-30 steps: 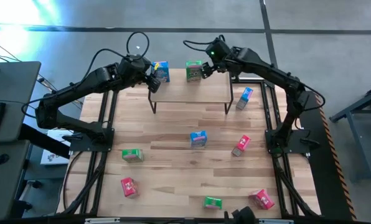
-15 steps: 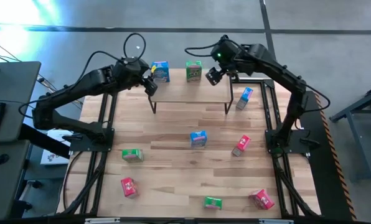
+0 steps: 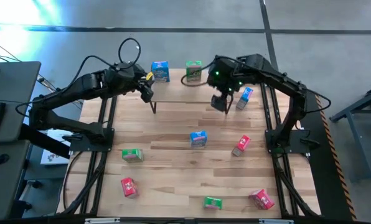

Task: Stack cereal on shelf
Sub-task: Put the top red cereal box on the shelf

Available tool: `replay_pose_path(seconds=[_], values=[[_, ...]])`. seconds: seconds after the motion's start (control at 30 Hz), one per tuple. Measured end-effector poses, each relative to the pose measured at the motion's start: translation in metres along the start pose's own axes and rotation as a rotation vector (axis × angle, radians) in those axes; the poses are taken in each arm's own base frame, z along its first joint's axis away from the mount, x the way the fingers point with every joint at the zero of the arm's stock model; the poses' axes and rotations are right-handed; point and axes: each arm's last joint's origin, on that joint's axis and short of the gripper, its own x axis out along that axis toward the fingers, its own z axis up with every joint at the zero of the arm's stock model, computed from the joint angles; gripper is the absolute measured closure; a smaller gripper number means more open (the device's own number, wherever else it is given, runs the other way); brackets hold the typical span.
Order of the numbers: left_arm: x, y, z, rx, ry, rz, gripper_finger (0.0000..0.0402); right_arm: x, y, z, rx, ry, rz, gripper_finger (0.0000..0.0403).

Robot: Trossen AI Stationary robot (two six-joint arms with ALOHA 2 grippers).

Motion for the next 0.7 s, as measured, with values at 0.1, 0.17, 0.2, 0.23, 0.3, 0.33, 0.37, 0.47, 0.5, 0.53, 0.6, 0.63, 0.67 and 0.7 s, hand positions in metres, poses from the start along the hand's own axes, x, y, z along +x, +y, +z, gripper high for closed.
replay_pose_path(seconds=[0.1,0.17,0.2,0.23,0.3,0.33,0.37,0.47,0.5,0.53,0.6,0.63,0.67,0.7], values=[[-0.004,-0.003,-0.001,-0.015,0.001,-0.016,0.0188,-0.002,0.010,-0.002,-0.059,0.000,0.058,0.0096],[-0.005,-0.006,-0.002,-0.021,0.004,-0.030,0.0188,-0.003,0.017,-0.003,-0.102,-0.001,0.078,0.0096],[-0.006,-0.007,-0.003,-0.024,0.007,-0.036,0.0188,-0.003,0.020,-0.004,-0.126,-0.003,0.083,0.0096],[-0.007,-0.009,-0.003,-0.029,0.011,-0.042,0.0188,-0.005,0.023,-0.004,-0.143,-0.006,0.086,0.0096],[-0.008,-0.011,-0.004,-0.039,0.014,-0.054,0.0188,-0.007,0.029,-0.006,-0.179,-0.010,0.095,0.0096],[-0.009,-0.013,-0.005,-0.045,0.014,-0.061,0.0188,-0.008,0.032,-0.007,-0.191,-0.012,0.099,0.0096],[-0.010,-0.014,-0.005,-0.051,0.014,-0.068,0.0188,-0.009,0.035,-0.008,-0.203,-0.016,0.104,0.0096],[-0.012,-0.019,-0.006,-0.087,0.014,-0.089,0.0188,-0.017,0.044,-0.014,-0.251,-0.033,0.121,0.0096],[-0.013,-0.020,-0.006,-0.103,0.015,-0.096,0.0188,-0.020,0.047,-0.016,-0.268,-0.041,0.127,0.0096],[-0.014,-0.022,-0.007,-0.119,0.015,-0.104,0.0188,-0.023,0.050,-0.018,-0.281,-0.048,0.133,0.0096],[-0.016,-0.025,-0.007,-0.154,0.017,-0.120,0.0188,-0.030,0.056,-0.023,-0.302,-0.065,0.145,0.0096],[-0.017,-0.027,-0.008,-0.173,0.019,-0.128,0.0188,-0.034,0.058,-0.027,-0.313,-0.071,0.151,0.0096],[-0.018,-0.029,-0.008,-0.191,0.020,-0.137,0.0188,-0.037,0.059,-0.032,-0.323,-0.071,0.155,0.0096],[-0.019,-0.031,-0.008,-0.208,0.022,-0.147,0.0188,-0.039,0.060,-0.037,-0.332,-0.069,0.150,0.0096]])
